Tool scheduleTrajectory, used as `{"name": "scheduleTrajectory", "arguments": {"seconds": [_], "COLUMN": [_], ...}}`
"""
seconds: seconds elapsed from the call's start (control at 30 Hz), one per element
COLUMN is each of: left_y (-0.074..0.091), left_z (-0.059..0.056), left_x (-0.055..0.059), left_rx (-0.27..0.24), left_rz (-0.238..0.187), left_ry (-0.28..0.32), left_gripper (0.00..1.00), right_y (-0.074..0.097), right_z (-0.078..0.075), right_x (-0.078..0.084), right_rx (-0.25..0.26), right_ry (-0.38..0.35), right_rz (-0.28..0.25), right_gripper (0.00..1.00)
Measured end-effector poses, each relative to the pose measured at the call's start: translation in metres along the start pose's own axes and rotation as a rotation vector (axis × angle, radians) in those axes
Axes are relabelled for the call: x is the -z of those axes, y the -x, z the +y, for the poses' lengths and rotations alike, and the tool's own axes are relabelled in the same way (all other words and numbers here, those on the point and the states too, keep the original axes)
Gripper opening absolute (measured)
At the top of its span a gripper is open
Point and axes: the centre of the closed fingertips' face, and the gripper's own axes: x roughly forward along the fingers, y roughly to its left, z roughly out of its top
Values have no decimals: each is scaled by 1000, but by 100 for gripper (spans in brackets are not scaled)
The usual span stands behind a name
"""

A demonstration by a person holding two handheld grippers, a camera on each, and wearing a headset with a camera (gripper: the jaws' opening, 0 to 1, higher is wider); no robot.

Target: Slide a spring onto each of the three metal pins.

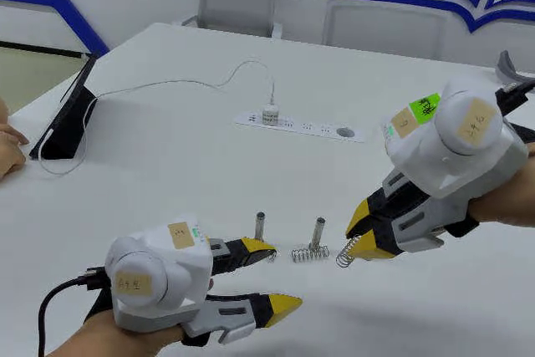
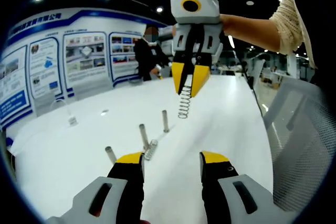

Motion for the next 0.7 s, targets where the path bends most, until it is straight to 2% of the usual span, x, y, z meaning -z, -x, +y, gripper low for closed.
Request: {"name": "scheduleTrajectory", "arguments": {"seconds": [0.37, 0.7], "left_y": [13, 24], "left_z": [18, 30], "left_x": [8, 13], "left_rx": [-74, -124], "left_rz": [8, 8], "left_ry": [47, 77], "left_gripper": [57, 63], "right_y": [15, 22], "right_z": [-21, -39], "right_x": [15, 23], "right_rx": [43, 64], "right_ry": [-43, -69], "right_rz": [30, 58], "right_gripper": [11, 11]}}
